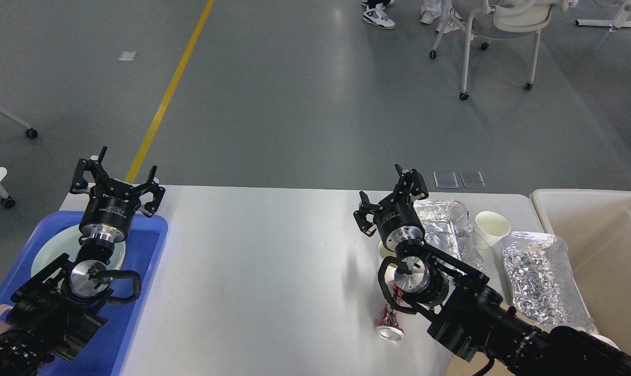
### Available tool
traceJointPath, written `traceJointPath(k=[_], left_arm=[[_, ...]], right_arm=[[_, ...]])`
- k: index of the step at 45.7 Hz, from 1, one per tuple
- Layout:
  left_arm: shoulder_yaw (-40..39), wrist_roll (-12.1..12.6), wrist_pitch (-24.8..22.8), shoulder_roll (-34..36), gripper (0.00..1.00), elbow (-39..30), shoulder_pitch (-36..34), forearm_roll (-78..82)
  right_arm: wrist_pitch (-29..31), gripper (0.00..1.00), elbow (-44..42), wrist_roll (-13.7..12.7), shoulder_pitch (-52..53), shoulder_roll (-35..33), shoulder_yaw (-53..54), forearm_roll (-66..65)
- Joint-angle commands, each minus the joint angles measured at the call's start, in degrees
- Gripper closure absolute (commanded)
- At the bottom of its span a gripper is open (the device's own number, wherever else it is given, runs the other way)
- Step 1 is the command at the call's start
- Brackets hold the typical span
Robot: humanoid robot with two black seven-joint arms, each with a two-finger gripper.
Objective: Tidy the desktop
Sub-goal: 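Raise the right arm up and away from the red can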
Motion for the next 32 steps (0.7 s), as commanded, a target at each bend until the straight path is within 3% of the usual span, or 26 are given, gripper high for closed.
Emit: traceJointPath(k=[1,9,18,32], left_arm=[[0.0,0.0,0.0,0.0,0.02,0.0,0.1,0.0],[0.0,0.0,0.0,0.0,0.02,-0.1,0.1,-0.1],[0.0,0.0,0.0,0.0,0.02,0.0,0.1,0.0],[0.0,0.0,0.0,0.0,0.02,0.0,0.1,-0.1]], right_arm=[[-0.7,0.00,-0.4,-0.4,0.7,0.1,-0.6,0.2],[-0.9,0.00,-0.3,-0.5,5.0,0.1,-1.8,0.3],[-0.7,0.00,-1.0,-0.5,11.9,-4.4,-9.6,0.2],[-0.3,0.00,-16.2,-0.5,20.9,-12.4,-31.7,0.2]])
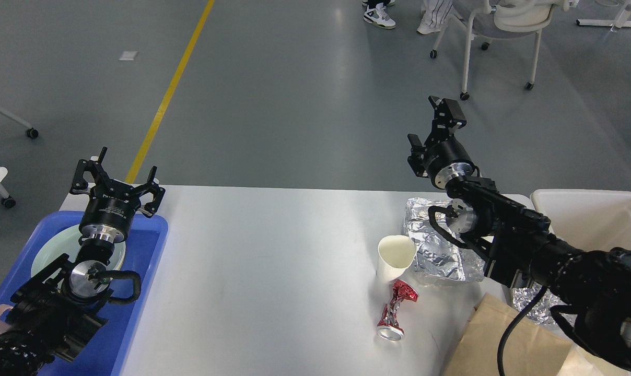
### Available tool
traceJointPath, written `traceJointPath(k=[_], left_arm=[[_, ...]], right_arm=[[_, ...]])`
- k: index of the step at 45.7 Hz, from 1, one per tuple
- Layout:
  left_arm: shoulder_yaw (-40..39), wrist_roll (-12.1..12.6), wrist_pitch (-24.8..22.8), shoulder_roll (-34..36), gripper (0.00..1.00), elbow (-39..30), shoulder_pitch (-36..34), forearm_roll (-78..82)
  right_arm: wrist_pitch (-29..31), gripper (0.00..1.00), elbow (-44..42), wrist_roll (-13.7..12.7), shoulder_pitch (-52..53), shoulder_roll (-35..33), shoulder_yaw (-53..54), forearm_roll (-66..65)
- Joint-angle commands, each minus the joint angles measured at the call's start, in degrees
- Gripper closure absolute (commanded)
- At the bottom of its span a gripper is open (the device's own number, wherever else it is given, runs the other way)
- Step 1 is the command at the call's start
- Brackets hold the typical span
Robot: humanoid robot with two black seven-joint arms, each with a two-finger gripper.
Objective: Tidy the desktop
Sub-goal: 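Raise the right arm up and away from the red can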
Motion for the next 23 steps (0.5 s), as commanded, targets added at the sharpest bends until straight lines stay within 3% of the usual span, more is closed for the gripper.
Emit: traceJointPath(k=[1,7,13,23], left_arm=[[0.0,0.0,0.0,0.0,0.02,0.0,0.0,0.0],[0.0,-0.1,0.0,0.0,0.02,0.0,0.0,0.0],[-0.1,0.0,0.0,0.0,0.02,0.0,0.0,0.0],[-0.1,-0.1,0.0,0.0,0.02,0.0,0.0,0.0]], right_arm=[[0.2,0.00,-4.5,0.0,2.9,-3.3,-9.3,0.0],[0.4,0.00,-1.5,0.0,4.7,-13.7,-18.0,-0.1],[0.5,0.00,8.0,0.0,10.2,-20.6,-31.7,-0.2],[0.6,0.00,18.1,0.0,21.4,-24.0,-60.8,-0.2]])
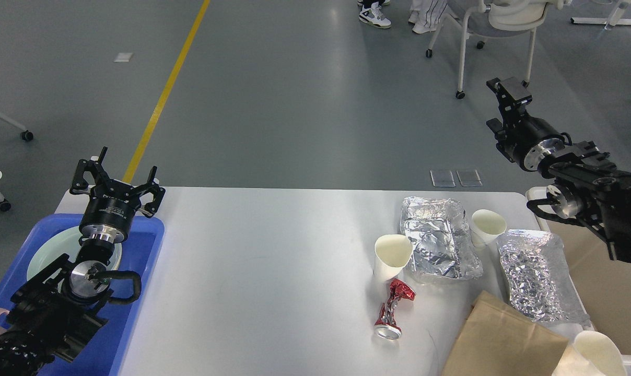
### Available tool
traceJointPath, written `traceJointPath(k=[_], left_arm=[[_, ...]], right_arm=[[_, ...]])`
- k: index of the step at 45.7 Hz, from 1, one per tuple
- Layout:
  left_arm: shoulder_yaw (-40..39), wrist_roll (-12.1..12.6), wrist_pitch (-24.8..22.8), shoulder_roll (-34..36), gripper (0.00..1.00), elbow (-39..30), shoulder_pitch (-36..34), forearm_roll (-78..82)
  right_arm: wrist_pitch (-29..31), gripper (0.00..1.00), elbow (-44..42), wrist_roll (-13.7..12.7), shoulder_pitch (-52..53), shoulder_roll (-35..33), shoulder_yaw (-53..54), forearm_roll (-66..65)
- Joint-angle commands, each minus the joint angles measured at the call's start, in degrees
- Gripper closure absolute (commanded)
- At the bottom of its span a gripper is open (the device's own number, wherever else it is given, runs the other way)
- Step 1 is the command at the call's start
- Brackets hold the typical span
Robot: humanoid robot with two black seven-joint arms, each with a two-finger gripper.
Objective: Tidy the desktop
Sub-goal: 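Raise the right arm up and away from the red can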
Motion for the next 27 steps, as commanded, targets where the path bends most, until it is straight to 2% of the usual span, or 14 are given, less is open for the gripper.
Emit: traceJointPath(k=[1,10,19,23,25,27], left_arm=[[0.0,-0.1,0.0,0.0,0.02,0.0,0.0,-0.1],[0.0,-0.1,0.0,0.0,0.02,-0.1,0.0,-0.1],[0.0,0.0,0.0,0.0,0.02,0.0,0.0,-0.1],[0.0,0.0,0.0,0.0,0.02,-0.1,0.0,-0.1],[0.0,-0.1,0.0,0.0,0.02,0.0,0.0,-0.1],[0.0,-0.1,0.0,0.0,0.02,0.0,0.0,-0.1]], right_arm=[[0.0,0.00,4.5,0.0,4.3,-2.0,-12.9,0.1],[1.1,0.00,10.2,0.0,5.0,-7.9,-21.9,-0.1],[5.8,0.00,16.7,0.1,8.6,-6.7,-22.1,-0.2],[13.8,0.00,20.0,-1.7,11.4,-5.6,-22.7,-1.0],[17.8,0.00,21.2,-3.8,13.0,-4.6,-23.2,-1.1],[21.8,0.00,22.9,-7.3,15.0,-4.0,-24.6,-1.9]])
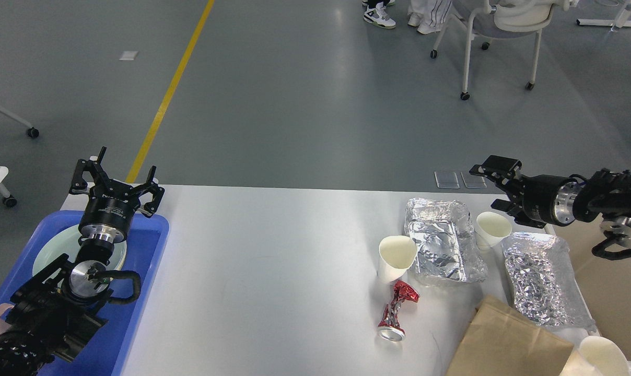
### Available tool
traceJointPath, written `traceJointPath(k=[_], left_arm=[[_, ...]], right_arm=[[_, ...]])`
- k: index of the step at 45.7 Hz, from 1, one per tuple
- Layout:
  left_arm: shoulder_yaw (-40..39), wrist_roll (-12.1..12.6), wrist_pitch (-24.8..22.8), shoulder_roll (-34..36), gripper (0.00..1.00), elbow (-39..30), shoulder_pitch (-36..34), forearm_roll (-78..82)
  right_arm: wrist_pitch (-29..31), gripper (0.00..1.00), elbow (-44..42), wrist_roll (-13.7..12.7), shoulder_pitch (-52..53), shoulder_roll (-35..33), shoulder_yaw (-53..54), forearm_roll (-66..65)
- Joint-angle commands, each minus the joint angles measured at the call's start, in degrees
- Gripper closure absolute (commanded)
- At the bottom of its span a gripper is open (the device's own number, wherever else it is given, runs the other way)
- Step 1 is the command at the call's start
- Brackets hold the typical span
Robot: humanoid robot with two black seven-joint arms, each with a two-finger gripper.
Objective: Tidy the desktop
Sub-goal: 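Raise the right arm up and away from the red can, then lower the right gripper onto the brown paper bag near the bin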
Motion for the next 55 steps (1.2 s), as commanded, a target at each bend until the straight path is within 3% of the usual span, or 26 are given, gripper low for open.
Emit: traceJointPath(k=[1,6,10,19,29,36,43,55], left_arm=[[0.0,0.1,0.0,0.0,0.02,0.0,0.0,0.1],[0.1,0.1,0.0,0.0,0.02,0.0,0.0,0.0],[0.0,0.1,0.0,0.0,0.02,0.0,0.0,0.1],[0.1,0.1,0.0,0.0,0.02,0.0,0.0,0.0],[0.1,0.1,0.0,0.0,0.02,-0.1,0.0,0.1],[0.1,0.1,0.0,0.0,0.02,-0.1,0.0,0.0],[0.1,0.1,0.0,0.0,0.02,0.0,0.0,0.0],[0.1,0.0,0.0,0.0,0.02,0.0,0.0,0.1]], right_arm=[[11.0,0.00,4.5,-7.8,5.3,2.0,-3.1,-1.8],[14.6,0.00,9.0,-17.8,10.4,5.9,-7.4,-2.9],[15.7,0.00,12.9,-21.8,13.0,9.0,-10.7,-2.8],[13.0,0.00,21.9,-22.2,20.4,17.5,-16.0,-2.2],[11.6,0.00,25.6,-22.3,25.4,24.6,-21.3,-2.1],[10.9,0.00,27.2,-22.3,26.6,25.2,-21.6,-1.0],[6.4,0.00,31.0,-22.1,28.3,24.8,-22.2,1.0],[5.0,0.00,33.0,-22.1,28.1,20.7,-25.4,1.0]])
